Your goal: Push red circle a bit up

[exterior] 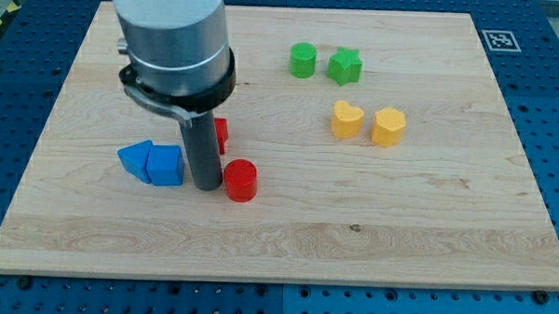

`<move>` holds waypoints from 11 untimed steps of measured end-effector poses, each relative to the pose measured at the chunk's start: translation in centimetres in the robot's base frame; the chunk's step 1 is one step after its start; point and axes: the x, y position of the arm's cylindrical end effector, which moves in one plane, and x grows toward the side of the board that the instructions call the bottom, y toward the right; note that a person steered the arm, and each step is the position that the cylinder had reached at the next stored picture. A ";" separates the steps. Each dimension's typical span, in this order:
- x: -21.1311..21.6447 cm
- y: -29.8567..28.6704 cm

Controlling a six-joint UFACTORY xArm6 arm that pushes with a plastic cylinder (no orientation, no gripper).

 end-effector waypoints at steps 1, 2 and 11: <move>2.1 0.9; 3.2 2.4; -4.2 1.2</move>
